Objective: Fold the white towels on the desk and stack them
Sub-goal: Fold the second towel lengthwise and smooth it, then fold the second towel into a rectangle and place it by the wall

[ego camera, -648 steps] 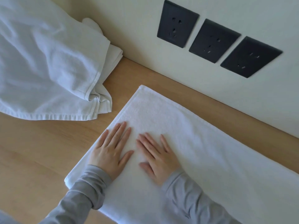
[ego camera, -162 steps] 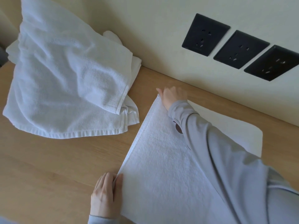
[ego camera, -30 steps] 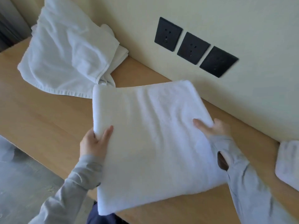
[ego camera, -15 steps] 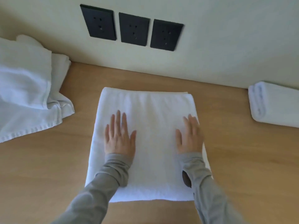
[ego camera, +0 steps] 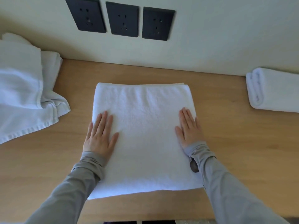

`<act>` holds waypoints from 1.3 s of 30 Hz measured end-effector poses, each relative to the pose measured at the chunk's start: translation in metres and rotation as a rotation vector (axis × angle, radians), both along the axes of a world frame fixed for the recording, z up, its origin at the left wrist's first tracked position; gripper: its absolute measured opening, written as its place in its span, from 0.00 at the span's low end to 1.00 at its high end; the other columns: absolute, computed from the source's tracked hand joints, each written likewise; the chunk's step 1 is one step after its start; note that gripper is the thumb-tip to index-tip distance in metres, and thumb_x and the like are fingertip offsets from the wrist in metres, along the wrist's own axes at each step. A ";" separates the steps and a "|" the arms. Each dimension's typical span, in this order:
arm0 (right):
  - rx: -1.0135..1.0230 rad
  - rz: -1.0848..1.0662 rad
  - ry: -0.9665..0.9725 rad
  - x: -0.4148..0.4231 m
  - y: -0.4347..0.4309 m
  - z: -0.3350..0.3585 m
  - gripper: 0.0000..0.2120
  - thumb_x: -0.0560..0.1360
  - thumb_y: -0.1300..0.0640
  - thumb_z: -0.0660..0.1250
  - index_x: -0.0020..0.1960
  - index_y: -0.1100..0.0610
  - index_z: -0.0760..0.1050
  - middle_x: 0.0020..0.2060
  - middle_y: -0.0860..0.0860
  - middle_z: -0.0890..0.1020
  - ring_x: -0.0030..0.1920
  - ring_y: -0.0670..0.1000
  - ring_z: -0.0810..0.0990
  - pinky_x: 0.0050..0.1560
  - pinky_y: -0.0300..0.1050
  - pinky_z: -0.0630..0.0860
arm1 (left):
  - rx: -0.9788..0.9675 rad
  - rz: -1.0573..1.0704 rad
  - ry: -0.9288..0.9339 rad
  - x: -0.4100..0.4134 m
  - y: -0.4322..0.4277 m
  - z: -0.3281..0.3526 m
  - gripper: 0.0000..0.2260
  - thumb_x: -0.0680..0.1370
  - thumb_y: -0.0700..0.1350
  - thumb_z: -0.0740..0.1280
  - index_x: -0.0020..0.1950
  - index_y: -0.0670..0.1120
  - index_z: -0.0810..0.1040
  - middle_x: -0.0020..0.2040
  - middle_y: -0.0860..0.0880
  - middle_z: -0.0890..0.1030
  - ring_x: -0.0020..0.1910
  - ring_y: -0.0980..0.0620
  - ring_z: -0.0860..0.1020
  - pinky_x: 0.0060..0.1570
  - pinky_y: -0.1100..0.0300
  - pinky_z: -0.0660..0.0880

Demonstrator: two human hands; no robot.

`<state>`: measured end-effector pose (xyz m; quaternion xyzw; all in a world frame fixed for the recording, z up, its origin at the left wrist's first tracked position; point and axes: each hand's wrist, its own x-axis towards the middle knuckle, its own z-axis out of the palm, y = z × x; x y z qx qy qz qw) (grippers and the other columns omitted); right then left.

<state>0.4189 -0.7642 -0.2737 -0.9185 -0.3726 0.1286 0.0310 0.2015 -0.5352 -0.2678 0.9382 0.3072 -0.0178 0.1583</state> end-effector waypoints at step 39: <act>0.247 -0.196 0.838 0.125 0.042 0.150 0.17 0.59 0.56 0.80 0.45 0.55 0.81 0.44 0.50 0.83 0.49 0.52 0.81 0.48 0.43 0.76 | -0.961 0.155 -0.003 0.052 0.125 0.147 0.09 0.70 0.48 0.73 0.44 0.45 0.79 0.41 0.48 0.81 0.43 0.49 0.78 0.45 0.58 0.73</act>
